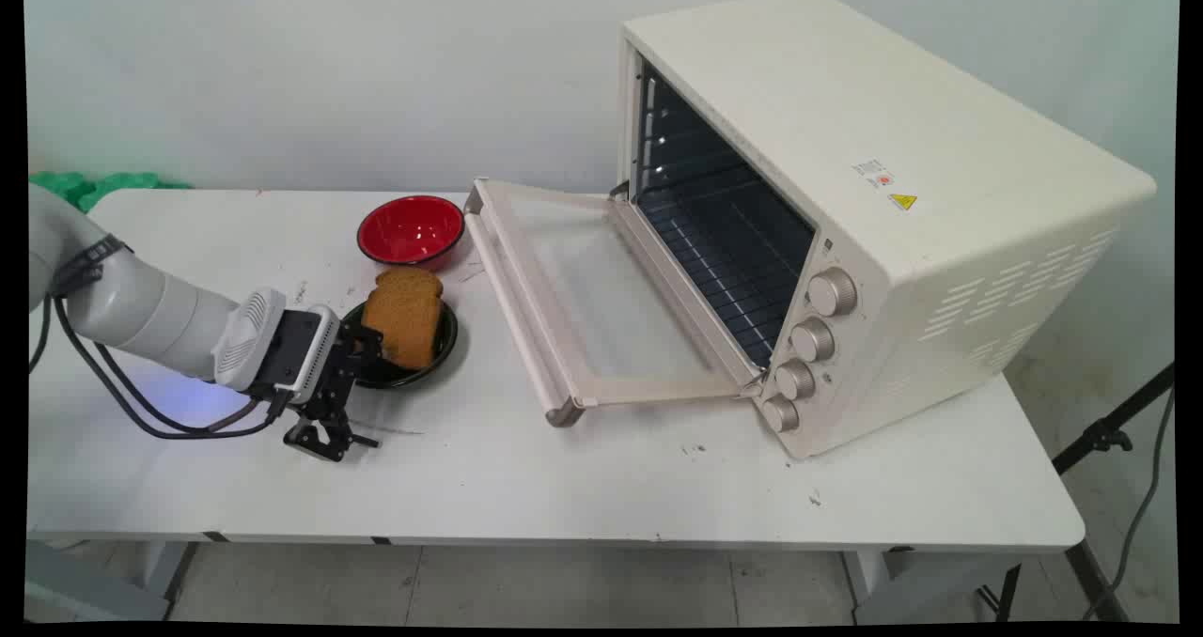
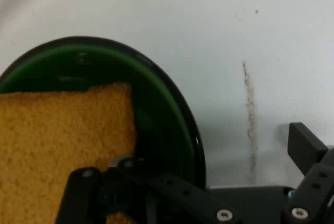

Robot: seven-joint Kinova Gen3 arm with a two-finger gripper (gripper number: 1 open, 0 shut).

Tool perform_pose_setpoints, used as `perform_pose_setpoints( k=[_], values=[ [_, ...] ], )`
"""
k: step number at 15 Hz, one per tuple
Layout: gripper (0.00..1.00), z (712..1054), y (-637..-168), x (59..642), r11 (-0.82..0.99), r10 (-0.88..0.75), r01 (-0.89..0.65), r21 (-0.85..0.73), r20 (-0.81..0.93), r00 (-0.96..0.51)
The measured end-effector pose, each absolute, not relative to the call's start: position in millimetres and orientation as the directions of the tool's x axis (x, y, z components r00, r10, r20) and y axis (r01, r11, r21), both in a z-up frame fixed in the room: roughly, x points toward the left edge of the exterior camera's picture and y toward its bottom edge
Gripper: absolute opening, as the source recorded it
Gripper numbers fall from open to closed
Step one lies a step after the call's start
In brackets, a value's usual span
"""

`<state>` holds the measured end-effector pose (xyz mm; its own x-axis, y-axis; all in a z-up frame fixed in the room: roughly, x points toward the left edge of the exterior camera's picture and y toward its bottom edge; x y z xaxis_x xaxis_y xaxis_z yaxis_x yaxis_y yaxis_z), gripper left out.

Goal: Close the oven

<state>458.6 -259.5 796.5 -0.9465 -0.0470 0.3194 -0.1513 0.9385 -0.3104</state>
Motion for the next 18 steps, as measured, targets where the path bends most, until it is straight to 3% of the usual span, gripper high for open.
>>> perform_pose_setpoints(
  k=[8,18],
  values=[
    [1.0,829,-258,463,0.926,-0.173,-0.281,-0.252,0.376,-0.91],
    [1.0,874,-290,441,0.826,-0.427,-0.551,-0.118,0.508,-0.748]
  ],
)
